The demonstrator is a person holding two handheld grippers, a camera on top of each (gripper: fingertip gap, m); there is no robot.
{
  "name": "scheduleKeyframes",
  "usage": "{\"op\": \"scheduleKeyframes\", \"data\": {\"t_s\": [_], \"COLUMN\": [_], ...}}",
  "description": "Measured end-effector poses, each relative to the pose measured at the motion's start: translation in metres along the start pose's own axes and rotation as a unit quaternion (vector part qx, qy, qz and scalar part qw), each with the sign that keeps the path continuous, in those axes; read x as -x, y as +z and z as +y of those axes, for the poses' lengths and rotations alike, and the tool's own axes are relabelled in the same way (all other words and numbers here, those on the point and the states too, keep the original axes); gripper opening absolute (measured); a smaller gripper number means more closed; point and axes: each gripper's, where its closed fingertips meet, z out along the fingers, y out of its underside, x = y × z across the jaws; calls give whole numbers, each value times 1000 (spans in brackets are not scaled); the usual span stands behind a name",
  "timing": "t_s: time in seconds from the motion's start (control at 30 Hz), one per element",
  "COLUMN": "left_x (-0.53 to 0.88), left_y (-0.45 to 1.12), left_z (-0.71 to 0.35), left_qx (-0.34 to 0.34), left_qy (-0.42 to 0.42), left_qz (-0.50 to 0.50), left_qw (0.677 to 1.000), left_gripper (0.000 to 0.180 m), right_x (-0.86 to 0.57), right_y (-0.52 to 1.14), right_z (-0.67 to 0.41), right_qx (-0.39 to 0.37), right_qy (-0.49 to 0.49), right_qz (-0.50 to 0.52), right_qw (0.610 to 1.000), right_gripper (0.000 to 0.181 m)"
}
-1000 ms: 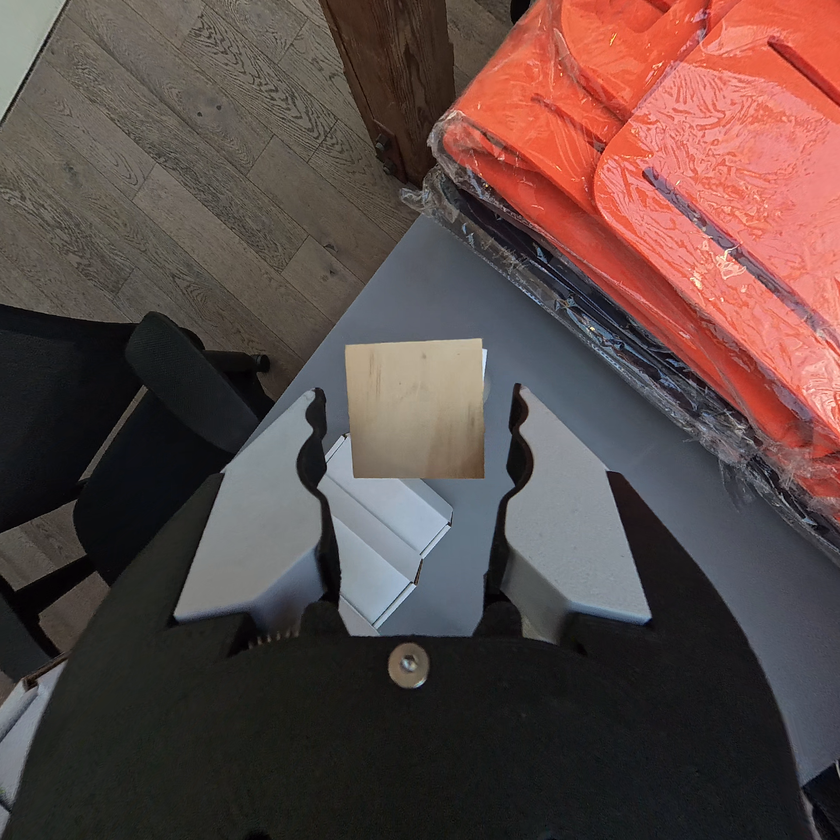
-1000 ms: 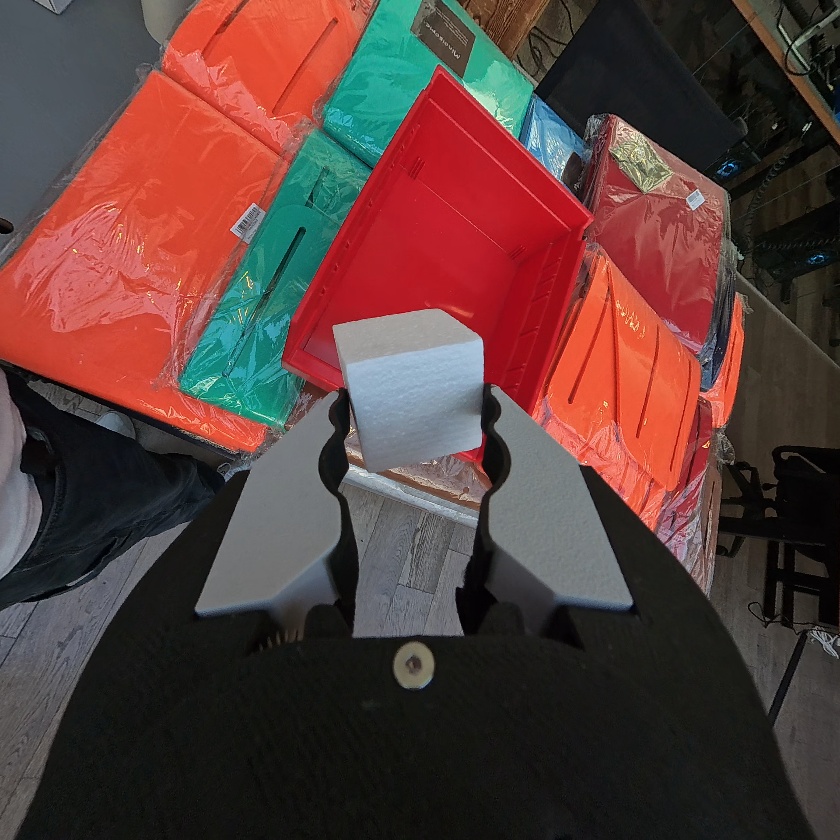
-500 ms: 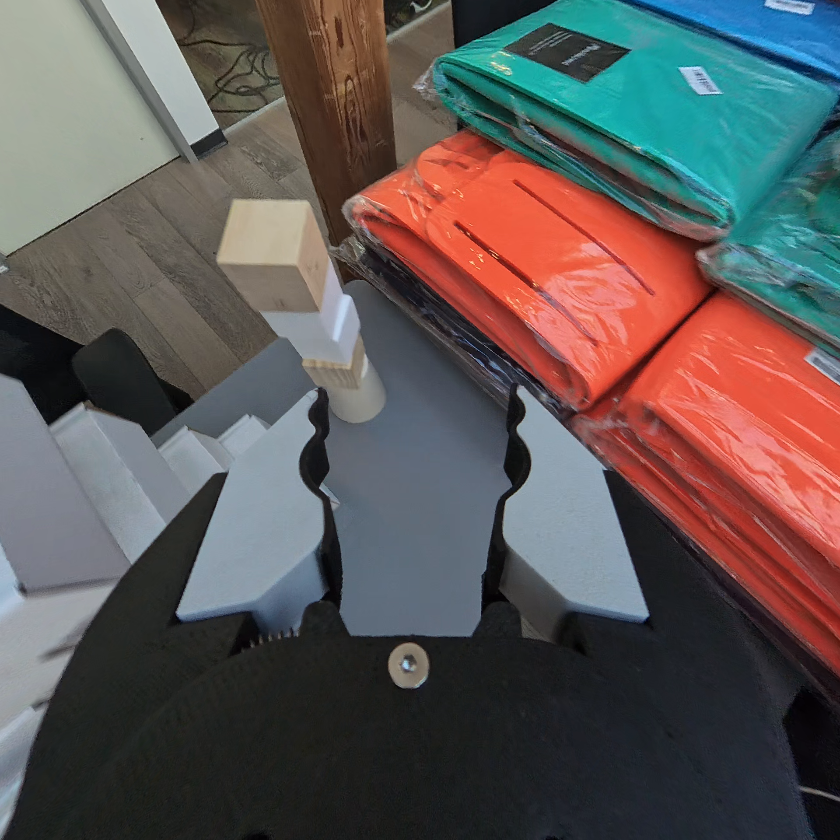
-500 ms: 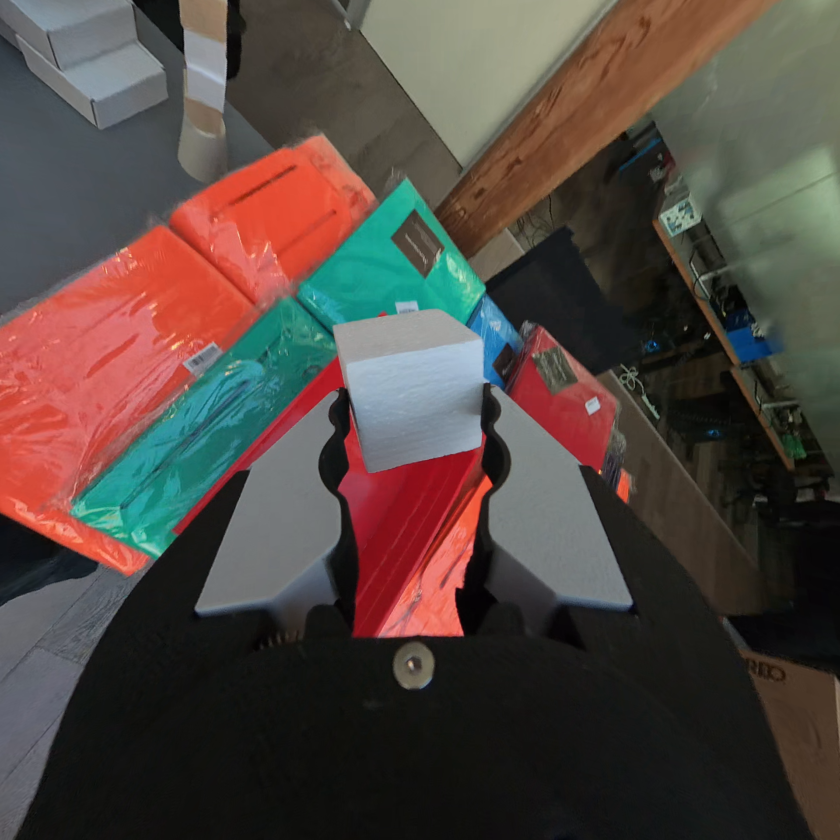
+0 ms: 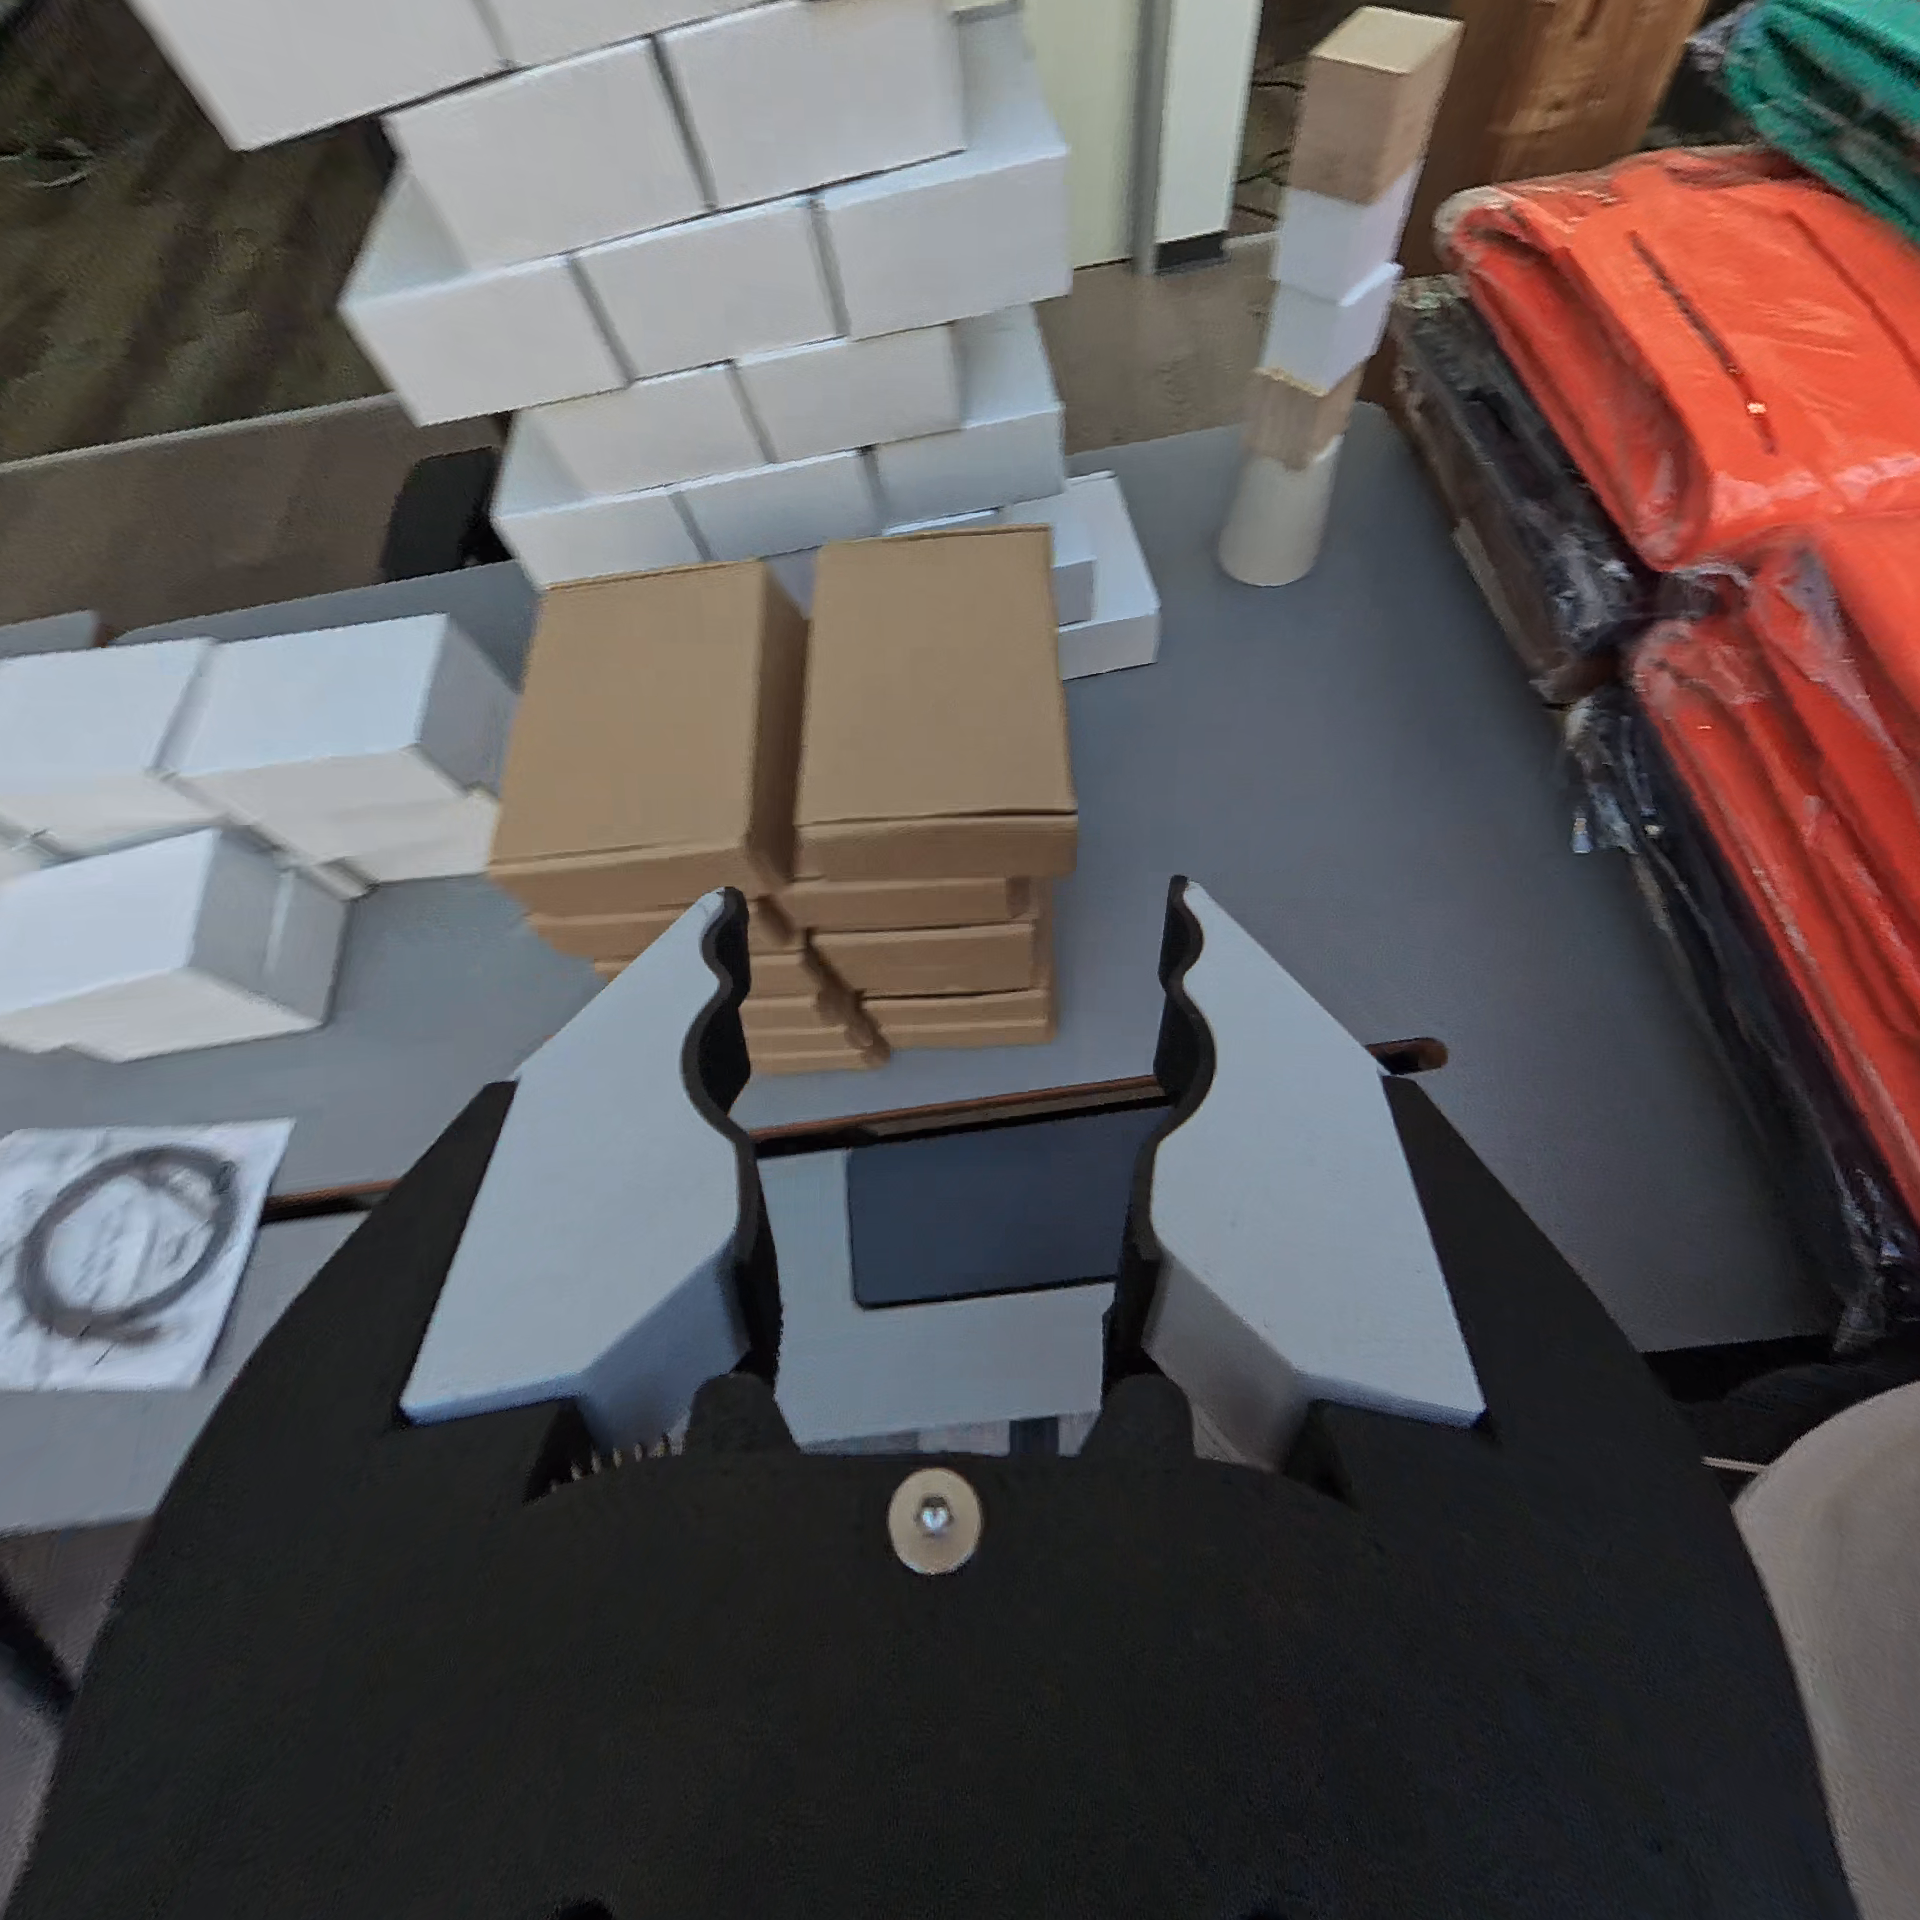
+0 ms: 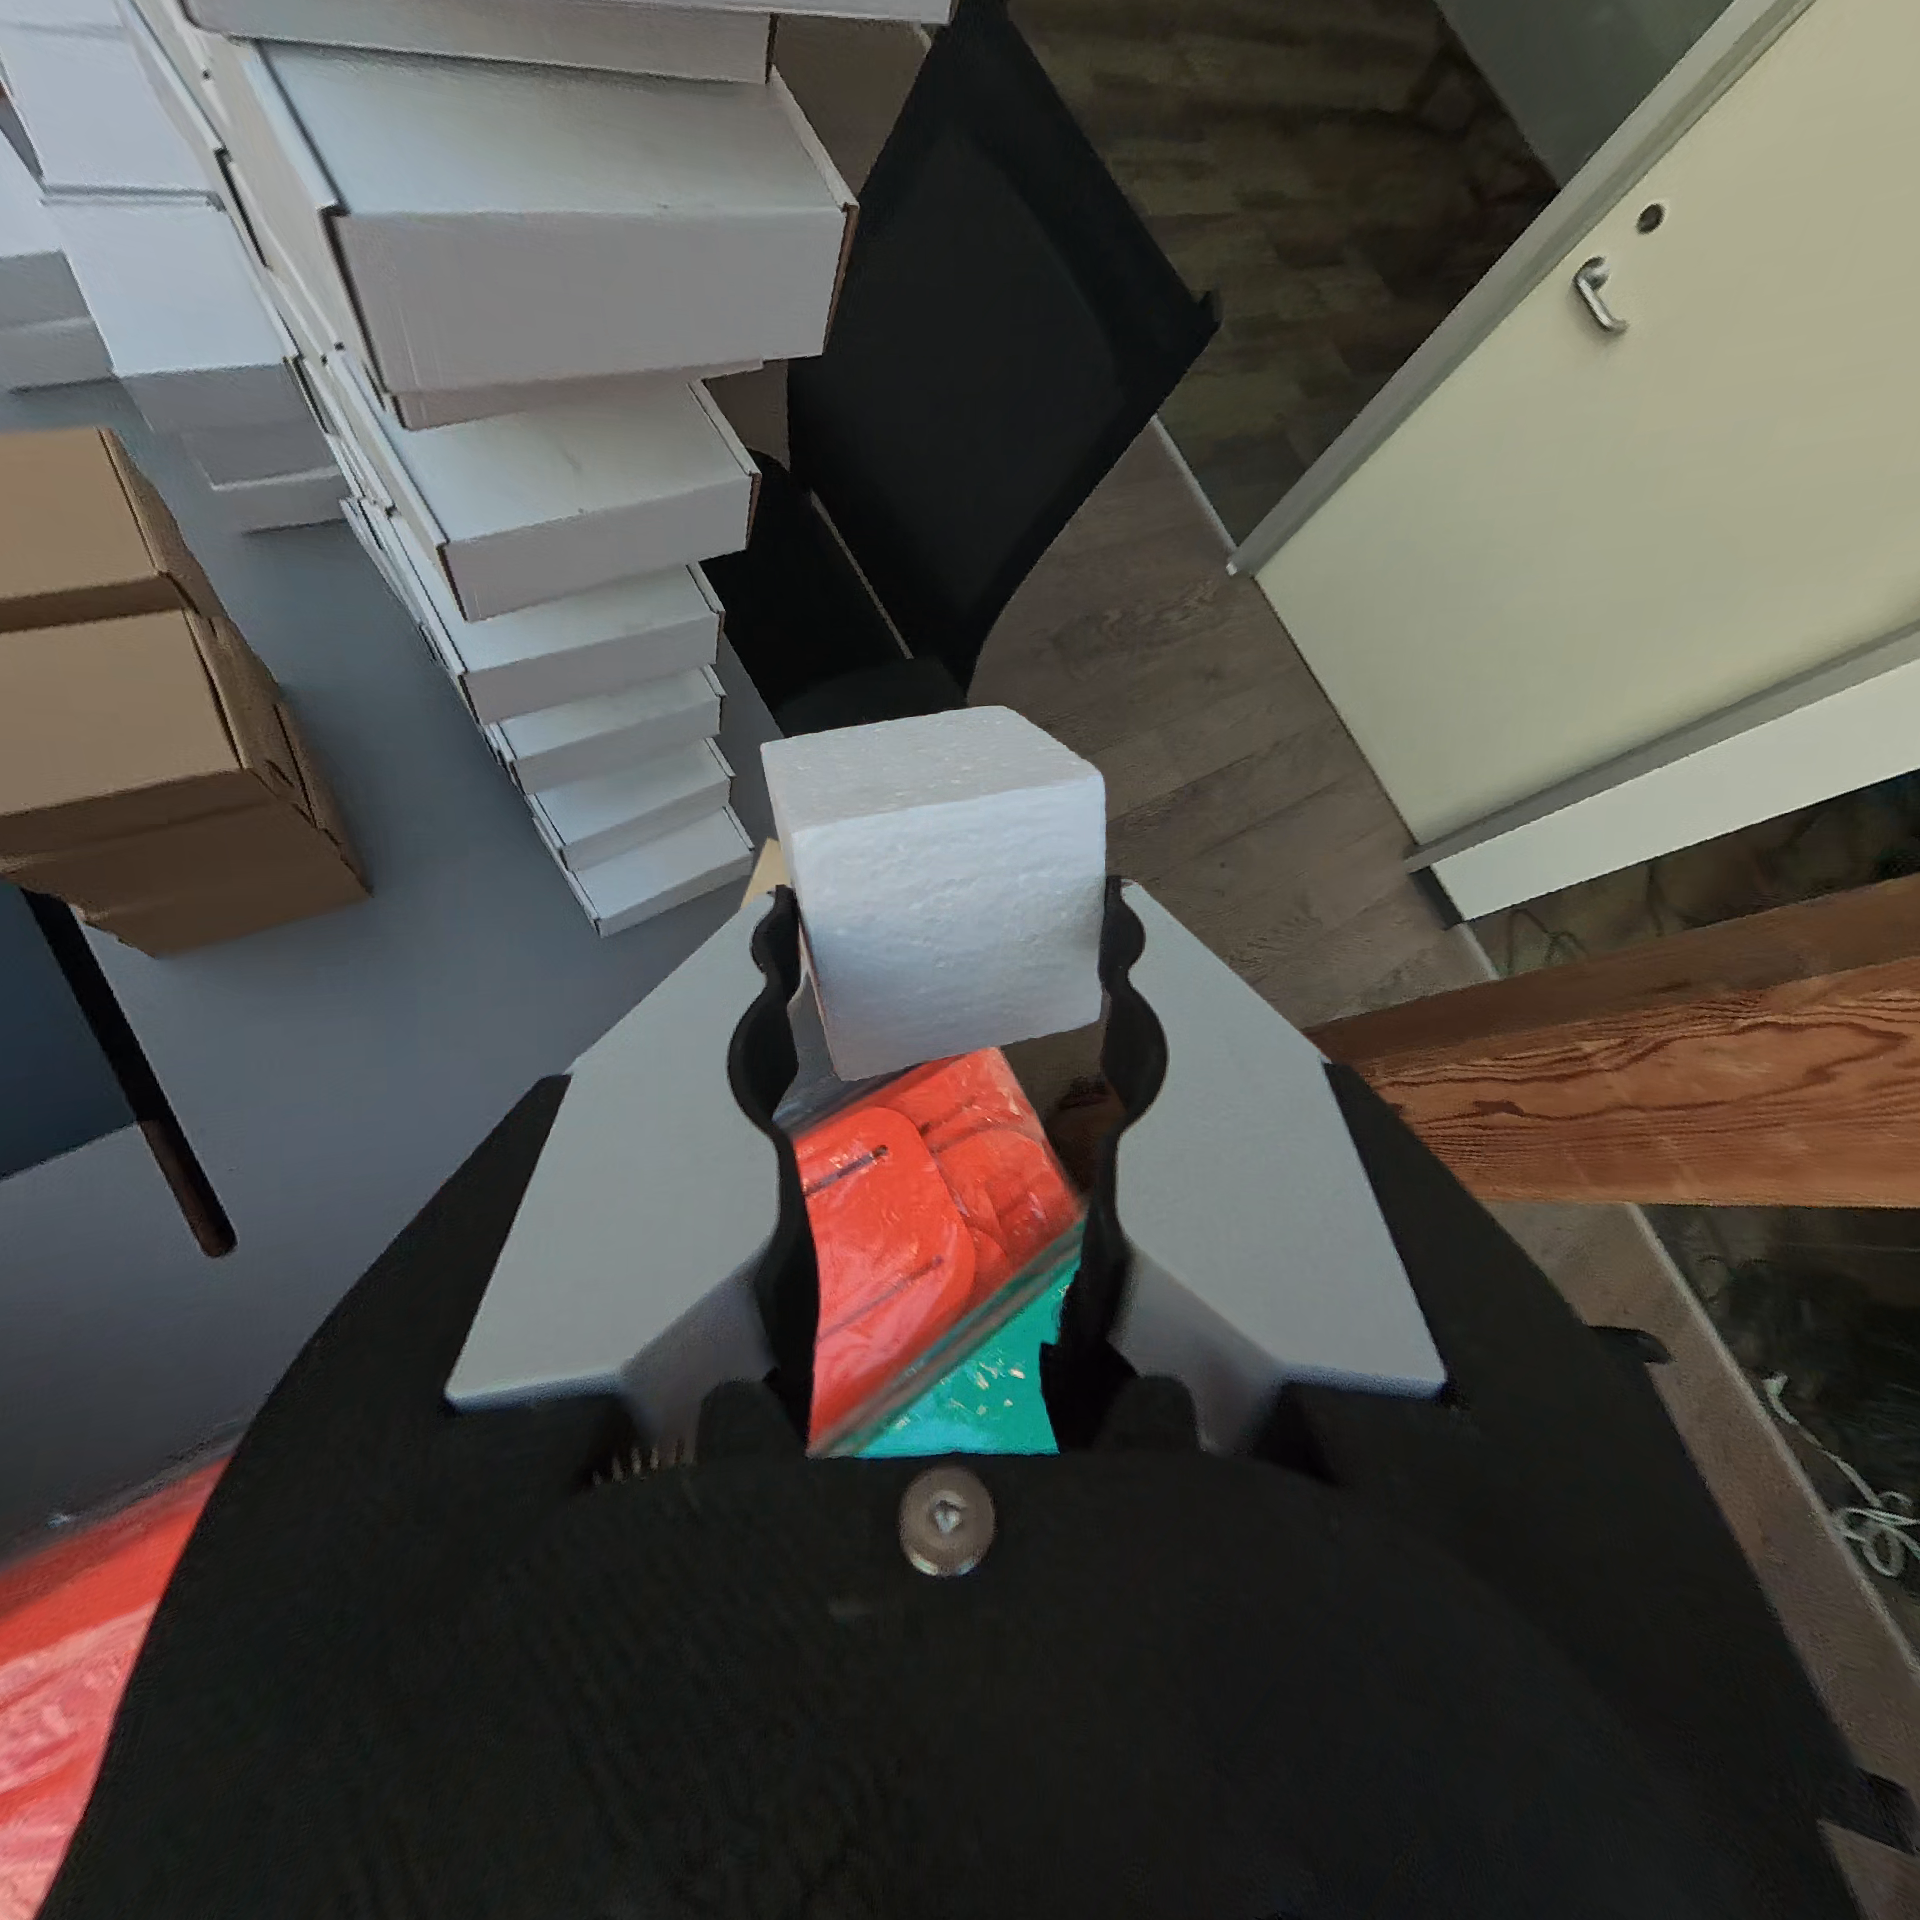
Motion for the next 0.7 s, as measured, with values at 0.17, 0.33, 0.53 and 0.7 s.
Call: {"op": "scheduleKeyframes", "data": {"t_s": [0.17,0.33,0.53,0.7], "left_x": [88,129,162,174], "left_y": [-104,-162,-210,-230], "left_z": [29,54,76,94], "left_qx": [8,10,13,37], "left_qy": [-39,-112,-145,-148], "left_qz": [-166,-226,-283,-315], "left_qw": [985,968,948,937], "left_gripper": [73,76,77,77], "right_x": [25,67,86,88], "right_y": [148,238,265,275], "right_z": [39,111,140,144], "right_qx": [63,195,298,330], "right_qy": [142,198,171,170], "right_qz": [-37,-36,-12,3], "right_qw": [987,960,939,929], "right_gripper": [57,57,57,57]}}
